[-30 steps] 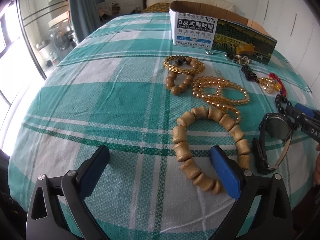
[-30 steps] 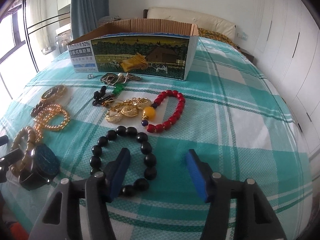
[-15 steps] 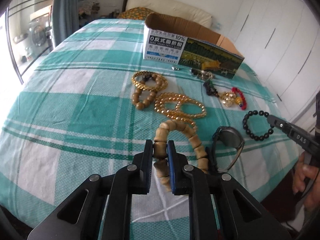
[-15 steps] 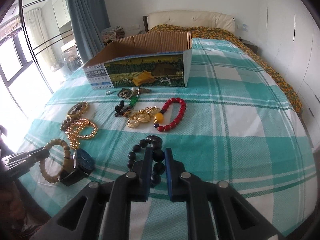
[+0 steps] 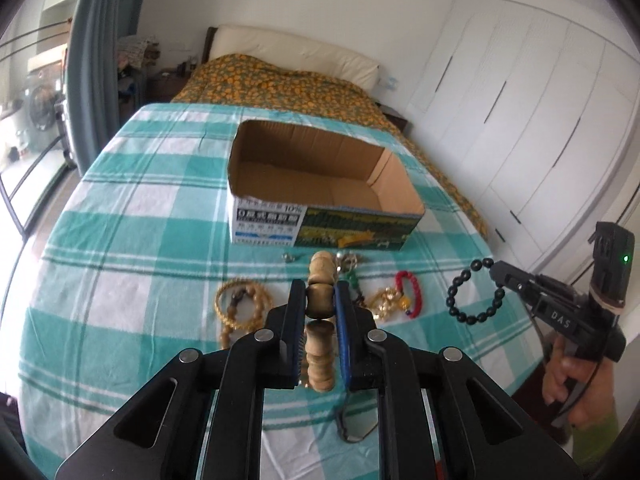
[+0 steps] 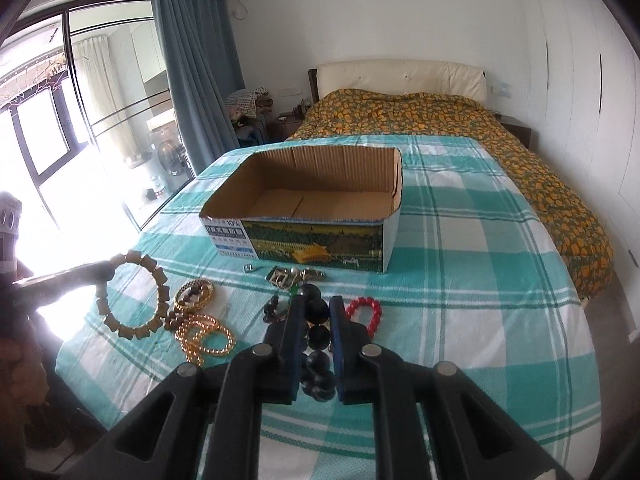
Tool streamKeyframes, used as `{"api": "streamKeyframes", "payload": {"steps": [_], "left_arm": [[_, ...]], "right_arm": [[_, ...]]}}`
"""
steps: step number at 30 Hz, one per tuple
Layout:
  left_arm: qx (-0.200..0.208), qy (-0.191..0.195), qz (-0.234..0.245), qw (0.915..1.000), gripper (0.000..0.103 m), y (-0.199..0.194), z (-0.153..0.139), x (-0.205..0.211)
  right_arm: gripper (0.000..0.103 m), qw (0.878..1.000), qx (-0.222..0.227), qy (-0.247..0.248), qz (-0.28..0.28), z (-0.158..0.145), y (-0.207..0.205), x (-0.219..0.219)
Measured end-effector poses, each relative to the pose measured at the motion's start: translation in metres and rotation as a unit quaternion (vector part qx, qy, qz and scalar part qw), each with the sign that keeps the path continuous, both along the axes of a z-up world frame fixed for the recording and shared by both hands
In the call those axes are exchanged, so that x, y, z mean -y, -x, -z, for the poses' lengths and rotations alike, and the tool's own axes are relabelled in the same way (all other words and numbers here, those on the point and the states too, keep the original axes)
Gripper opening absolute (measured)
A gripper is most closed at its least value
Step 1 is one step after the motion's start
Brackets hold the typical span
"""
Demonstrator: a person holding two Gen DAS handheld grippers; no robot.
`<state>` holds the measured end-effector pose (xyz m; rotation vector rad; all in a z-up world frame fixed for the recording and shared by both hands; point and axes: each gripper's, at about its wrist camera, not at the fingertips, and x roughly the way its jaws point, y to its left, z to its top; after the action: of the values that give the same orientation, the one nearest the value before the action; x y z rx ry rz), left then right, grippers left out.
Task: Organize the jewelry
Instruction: 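Carry both bracelets into the cardboard box and open both tools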
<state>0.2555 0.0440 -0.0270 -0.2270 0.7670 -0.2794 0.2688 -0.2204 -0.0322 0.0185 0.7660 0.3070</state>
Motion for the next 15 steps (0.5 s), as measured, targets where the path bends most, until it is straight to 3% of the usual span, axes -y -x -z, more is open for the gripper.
{"api": "streamKeyframes", "payload": {"steps": [7, 15], "left_arm": [[0.019, -0.005, 0.01, 0.9998, 0.013, -0.079, -0.032, 0.009], [-0.003, -0.032, 0.005, 0.9995, 0.013, -0.173, -0.014, 0.026]], "right_arm": [[0.012, 1.0, 0.024, -0.018, -0.001, -0.028, -0.061, -0.008], [0.012, 1.0, 0.008, -0.018, -0.015, -0.026, -0.155, -0.035]]}}
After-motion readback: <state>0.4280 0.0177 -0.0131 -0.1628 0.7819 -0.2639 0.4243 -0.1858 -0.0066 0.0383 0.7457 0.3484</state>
